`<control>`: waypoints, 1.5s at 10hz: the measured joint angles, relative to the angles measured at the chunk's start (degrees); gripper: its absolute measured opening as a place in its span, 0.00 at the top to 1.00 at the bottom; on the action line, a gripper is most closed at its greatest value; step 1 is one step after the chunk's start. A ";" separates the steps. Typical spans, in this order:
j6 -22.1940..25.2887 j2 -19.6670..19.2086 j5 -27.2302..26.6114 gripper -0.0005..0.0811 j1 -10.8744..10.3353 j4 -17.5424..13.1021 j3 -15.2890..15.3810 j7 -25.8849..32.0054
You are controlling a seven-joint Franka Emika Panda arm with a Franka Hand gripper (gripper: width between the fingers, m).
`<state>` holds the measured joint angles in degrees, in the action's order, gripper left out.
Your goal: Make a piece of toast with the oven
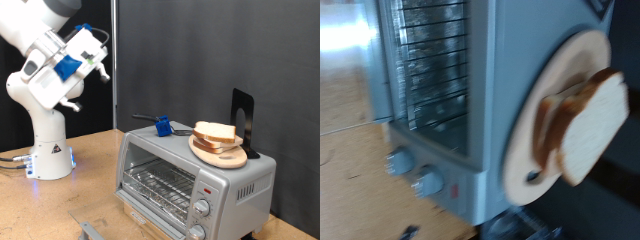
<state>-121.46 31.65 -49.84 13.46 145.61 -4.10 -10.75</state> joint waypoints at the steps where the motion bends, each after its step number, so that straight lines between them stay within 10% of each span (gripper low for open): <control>1: 1.81 0.22 0.66 0.00 -0.57 -1.16 1.07 -0.17; 5: 10.92 -0.14 12.93 0.00 -1.16 -7.81 6.39 -0.67; 12: -2.63 2.79 15.91 0.00 -2.84 -4.18 14.11 14.96; 15: 4.16 4.82 17.52 0.00 -4.51 -3.60 16.19 17.37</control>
<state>-117.30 36.47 -32.32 8.95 142.01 12.09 6.62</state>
